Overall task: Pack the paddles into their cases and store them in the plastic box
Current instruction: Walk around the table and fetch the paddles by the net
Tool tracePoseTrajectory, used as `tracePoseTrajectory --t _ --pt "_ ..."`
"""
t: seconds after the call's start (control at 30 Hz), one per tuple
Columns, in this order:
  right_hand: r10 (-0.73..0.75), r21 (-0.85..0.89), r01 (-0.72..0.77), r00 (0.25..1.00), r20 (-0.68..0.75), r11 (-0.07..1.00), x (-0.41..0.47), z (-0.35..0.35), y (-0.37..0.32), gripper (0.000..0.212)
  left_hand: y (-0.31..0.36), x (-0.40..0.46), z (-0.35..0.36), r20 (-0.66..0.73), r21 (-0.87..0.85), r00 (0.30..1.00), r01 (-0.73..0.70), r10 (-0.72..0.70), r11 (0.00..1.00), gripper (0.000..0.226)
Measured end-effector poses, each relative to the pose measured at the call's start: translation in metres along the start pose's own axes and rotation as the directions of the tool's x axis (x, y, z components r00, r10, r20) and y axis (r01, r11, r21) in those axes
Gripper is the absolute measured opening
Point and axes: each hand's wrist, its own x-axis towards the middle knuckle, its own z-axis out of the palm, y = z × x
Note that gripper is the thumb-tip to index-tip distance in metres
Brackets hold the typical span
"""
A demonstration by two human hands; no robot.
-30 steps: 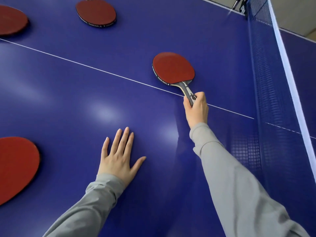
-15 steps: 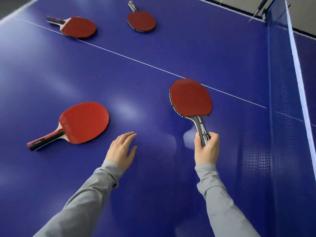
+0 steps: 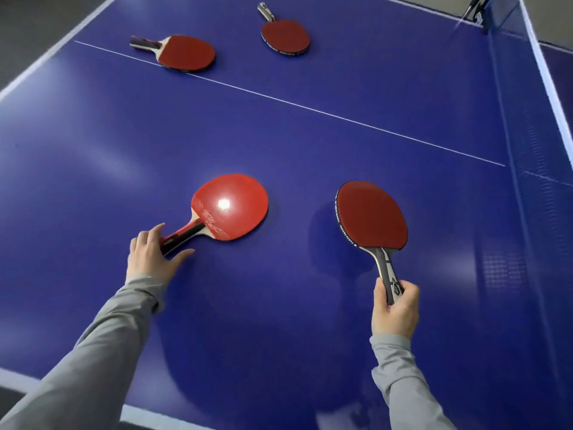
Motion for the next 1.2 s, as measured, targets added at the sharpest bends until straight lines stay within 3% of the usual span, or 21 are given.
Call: tracePoseTrajectory --t 0.13,0.27,0.4,0.63,0.93,1.1,1.2 --pt "0.028 -0.028 -0.029 0.999 -0.038 0.999 -0.028 0.0 -0.006 0.027 -0.007 0.019 -0.006 0.179 -0.001 0.981 -0.075 0.074 0.997 0.036" --pt "0.06 -0.038 -0.062 0.996 -0.063 0.997 -0.05 0.001 -0.012 0.027 -0.001 0.02 -0.008 0.271 0.017 0.96 -0.076 0.069 0.997 0.027" --pt "0.079 -0.035 -0.082 0.993 -0.083 0.996 -0.066 -0.003 -0.016 0.026 0.009 0.001 -0.001 0.335 -0.162 0.942 0.072 -0.014 0.984 0.029" --pt "0.134 -0.016 -0.136 0.984 -0.117 0.991 -0.092 -0.012 -0.015 0.027 0.044 -0.077 0.026 0.277 -0.418 0.936 0.32 -0.217 0.85 0.022" --pt "0.118 0.018 -0.117 0.987 -0.107 0.993 -0.12 -0.016 -0.012 0.026 0.09 -0.194 0.084 0.385 -0.504 0.856 0.508 -0.345 0.698 0.022" --pt "0.066 0.018 -0.065 0.994 -0.091 0.998 -0.125 -0.015 -0.01 0.027 0.103 -0.217 0.098 0.534 -0.547 0.825 0.506 -0.188 0.667 0.032" --pt "0.073 0.028 -0.071 0.995 -0.072 0.997 -0.13 -0.01 -0.011 0.028 0.104 -0.217 0.096 0.643 -0.632 0.753 0.623 -0.137 0.461 0.028"
